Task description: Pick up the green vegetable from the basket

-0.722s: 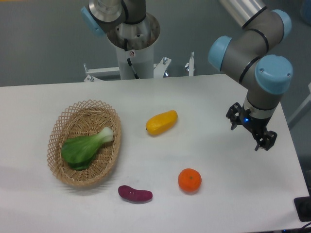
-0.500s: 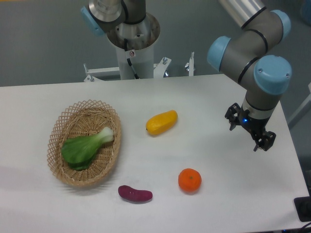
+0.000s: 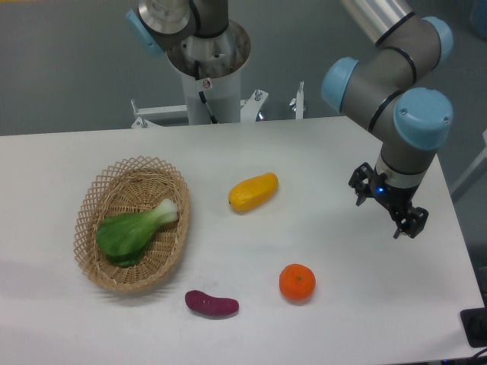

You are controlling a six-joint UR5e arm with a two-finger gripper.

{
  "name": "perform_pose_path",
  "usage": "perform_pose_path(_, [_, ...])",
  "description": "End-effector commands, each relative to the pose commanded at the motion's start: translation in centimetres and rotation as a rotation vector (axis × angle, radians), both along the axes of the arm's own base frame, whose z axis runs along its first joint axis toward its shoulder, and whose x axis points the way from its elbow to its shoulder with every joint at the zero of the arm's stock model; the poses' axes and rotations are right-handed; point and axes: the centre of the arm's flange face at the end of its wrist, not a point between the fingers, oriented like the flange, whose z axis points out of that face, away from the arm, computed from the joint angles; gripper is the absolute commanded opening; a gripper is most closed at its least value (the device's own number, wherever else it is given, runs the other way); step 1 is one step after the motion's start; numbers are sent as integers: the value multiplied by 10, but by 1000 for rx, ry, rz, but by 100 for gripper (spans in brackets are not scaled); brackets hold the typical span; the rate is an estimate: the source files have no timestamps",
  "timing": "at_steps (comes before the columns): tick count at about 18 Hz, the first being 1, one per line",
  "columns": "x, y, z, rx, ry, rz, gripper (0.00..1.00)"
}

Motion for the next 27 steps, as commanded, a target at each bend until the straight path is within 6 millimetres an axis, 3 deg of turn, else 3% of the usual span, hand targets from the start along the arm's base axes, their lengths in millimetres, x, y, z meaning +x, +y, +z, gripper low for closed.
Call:
perform_pose_path(9, [15,19,1,-12,8,-29,100])
perform_pose_path(12, [34,40,1,1,0,23,100])
perform_pose_path(16, [77,78,2,6,-8,72,100])
perform_pose_path(20, [143,106,-4,3,-38,55,100])
perform_pose_path(23, [197,115,-18,-25,-68,9,100])
perform_pose_path(27, [252,130,-31,-51,-91,-32,100])
